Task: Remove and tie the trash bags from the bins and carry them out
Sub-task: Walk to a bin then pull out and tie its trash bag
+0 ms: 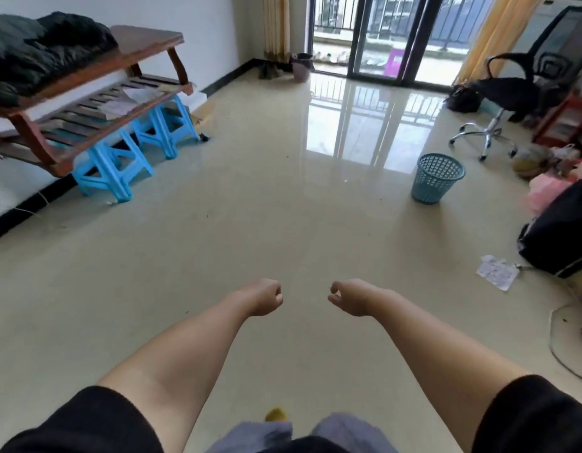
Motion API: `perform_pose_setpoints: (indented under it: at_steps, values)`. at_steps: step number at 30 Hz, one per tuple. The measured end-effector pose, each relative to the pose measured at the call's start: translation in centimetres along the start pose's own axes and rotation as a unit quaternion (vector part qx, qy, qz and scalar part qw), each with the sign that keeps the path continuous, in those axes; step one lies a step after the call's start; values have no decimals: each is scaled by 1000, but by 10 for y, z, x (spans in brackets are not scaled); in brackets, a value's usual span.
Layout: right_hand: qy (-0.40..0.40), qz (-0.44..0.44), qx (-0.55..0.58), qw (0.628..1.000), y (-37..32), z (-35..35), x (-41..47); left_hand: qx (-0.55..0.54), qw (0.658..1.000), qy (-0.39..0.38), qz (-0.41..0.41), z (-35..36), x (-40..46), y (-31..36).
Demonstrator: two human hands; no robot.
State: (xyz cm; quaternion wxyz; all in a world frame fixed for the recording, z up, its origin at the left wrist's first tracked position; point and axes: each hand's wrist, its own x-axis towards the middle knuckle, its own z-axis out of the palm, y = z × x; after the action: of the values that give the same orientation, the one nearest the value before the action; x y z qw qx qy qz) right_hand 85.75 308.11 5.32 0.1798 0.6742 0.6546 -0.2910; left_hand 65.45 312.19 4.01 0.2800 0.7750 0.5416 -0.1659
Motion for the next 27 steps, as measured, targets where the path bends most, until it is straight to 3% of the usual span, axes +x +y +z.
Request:
perform_pose_setpoints:
  at_steps: [7, 19, 27]
  values:
    - [-17, 1, -23, 1000, 35, -102, 125, 7, 1000, -13, 18, -86, 139, 7]
    - [-24, 10, -58, 998, 166, -314, 350, -15, 1000, 25, 4, -271, 399, 68]
    - [-39, -5, -55, 998, 193, -419, 504, -1, 1000, 5, -3, -368, 568, 55]
